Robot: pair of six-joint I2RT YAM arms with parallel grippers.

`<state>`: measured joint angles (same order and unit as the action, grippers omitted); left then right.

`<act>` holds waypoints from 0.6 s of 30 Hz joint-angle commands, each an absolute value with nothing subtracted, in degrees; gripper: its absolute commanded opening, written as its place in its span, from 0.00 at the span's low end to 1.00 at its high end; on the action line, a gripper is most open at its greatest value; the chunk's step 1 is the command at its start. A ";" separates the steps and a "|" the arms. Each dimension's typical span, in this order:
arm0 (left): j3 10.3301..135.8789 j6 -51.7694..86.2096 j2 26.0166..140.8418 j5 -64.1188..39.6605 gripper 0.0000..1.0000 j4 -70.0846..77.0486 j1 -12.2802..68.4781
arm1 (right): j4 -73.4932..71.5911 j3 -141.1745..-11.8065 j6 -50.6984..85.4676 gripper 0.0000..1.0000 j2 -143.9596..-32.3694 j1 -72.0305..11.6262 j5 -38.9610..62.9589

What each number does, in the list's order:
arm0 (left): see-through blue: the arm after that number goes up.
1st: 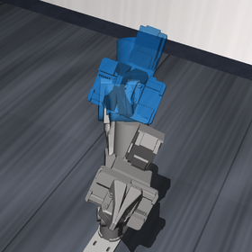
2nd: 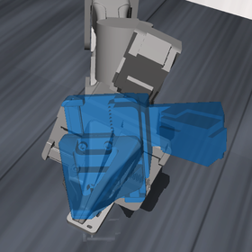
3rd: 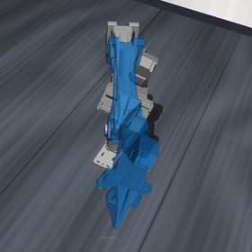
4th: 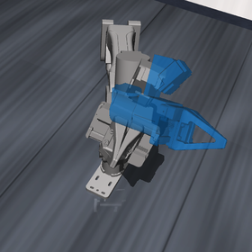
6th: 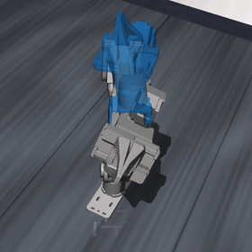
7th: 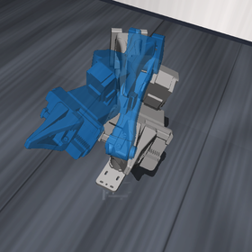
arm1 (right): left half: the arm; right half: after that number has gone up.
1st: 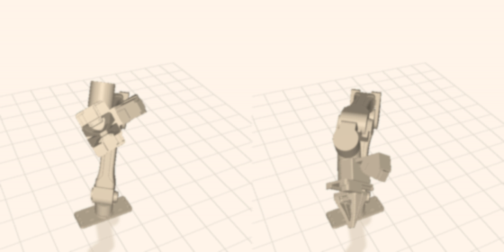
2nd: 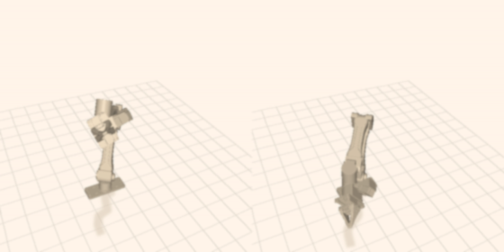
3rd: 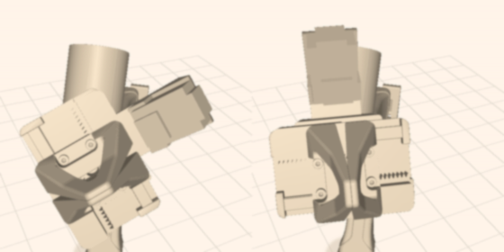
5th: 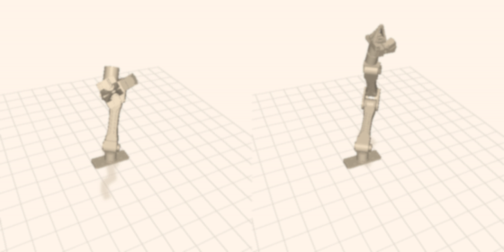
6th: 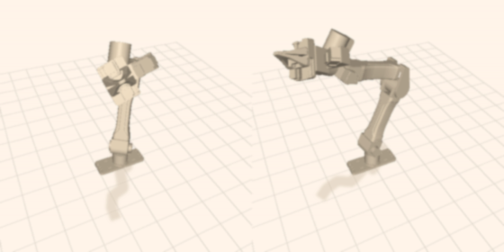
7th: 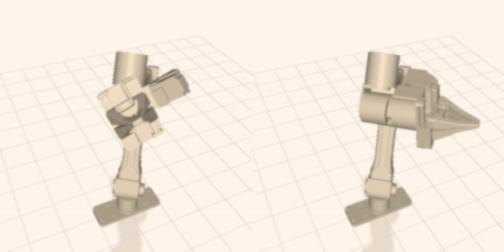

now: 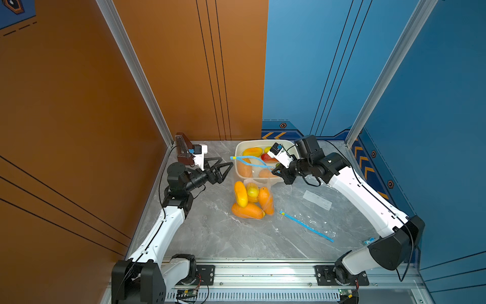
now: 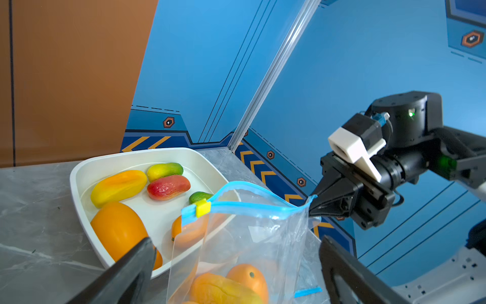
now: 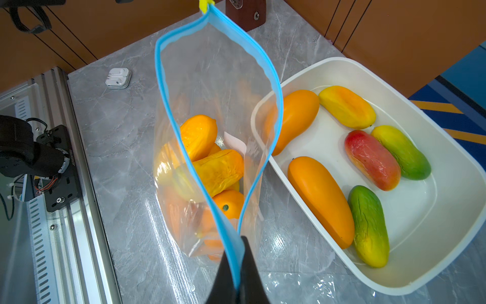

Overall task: Place the mango in a zip-top bag and seal the zipper
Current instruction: Adjust the zipper food storage bag at the center of the board.

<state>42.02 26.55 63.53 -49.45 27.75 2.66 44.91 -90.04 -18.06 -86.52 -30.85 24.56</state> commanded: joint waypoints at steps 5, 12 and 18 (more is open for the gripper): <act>46.05 17.73 72.82 -63.25 0.71 30.23 2.54 | 43.33 -87.71 -20.59 0.00 -83.33 -28.87 28.79; 51.33 13.10 79.44 -67.56 0.72 30.23 2.68 | 42.90 -87.52 -21.46 0.00 -83.24 -28.21 30.32; 56.91 12.18 86.28 -72.67 0.72 30.23 3.06 | 42.89 -87.40 -21.36 0.00 -83.05 -28.04 30.14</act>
<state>54.63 14.44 84.36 -67.64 29.47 2.70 44.34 -87.99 -20.32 -84.75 -28.47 28.77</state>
